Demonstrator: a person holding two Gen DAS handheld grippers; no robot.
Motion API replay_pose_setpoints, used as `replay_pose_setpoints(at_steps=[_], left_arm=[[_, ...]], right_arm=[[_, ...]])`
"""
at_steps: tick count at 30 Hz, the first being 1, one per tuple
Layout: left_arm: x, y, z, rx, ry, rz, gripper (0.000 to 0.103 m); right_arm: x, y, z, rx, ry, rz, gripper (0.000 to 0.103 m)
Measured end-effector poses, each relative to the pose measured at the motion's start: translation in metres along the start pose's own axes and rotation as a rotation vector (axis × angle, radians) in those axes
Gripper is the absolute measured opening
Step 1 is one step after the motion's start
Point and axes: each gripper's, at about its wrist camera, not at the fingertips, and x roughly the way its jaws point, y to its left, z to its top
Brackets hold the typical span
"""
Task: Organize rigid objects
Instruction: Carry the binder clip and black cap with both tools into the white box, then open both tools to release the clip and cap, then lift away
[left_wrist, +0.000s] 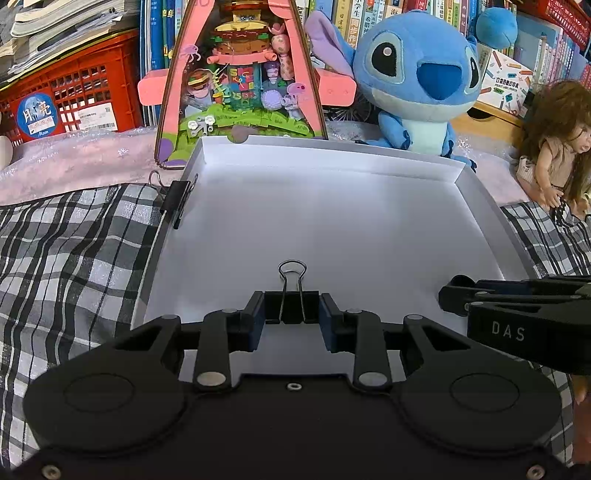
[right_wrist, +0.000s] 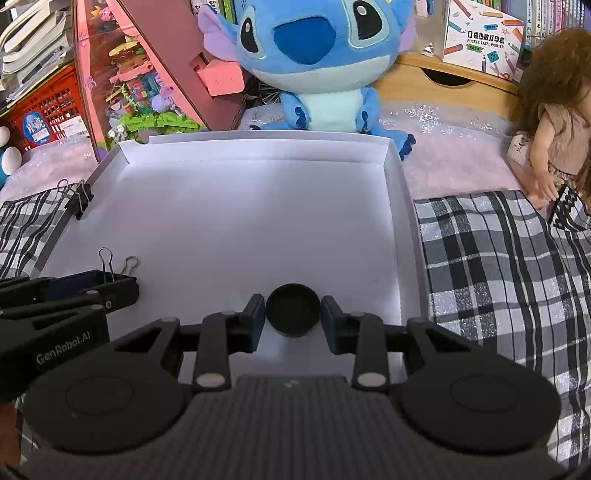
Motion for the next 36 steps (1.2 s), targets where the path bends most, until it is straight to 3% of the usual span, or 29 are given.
replay_pose_setpoints(at_steps=[5,8,20,23,29,36], left_arm=[[0.000,-0.002,-0.001,0.011,-0.010,0.009,0.029],[-0.001,-0.003,-0.001,0.012,-0.013,0.007,0.031],[-0.040,-0.001,-0.008,0.036,-0.083,-0.008,0.057],[-0.056,0.002,-0.016,0.033,-0.125,-0.022,0.068],[-0.090,0.004,-0.042,0.072,-0.207,-0.009,0.078],[-0.121,0.004,-0.075,0.108,-0.260,-0.010,0.080]], right_arm=[[0.000,0.000,-0.001,0.005,-0.007,0.002,0.042],[-0.001,-0.001,-0.002,0.008,-0.017,-0.001,0.054],[-0.030,0.003,-0.009,-0.038,-0.114,-0.006,0.068],[-0.041,0.004,-0.017,-0.057,-0.150,-0.002,0.075],[-0.068,0.003,-0.037,-0.098,-0.234,-0.002,0.087],[-0.099,0.004,-0.066,-0.121,-0.322,0.023,0.094]])
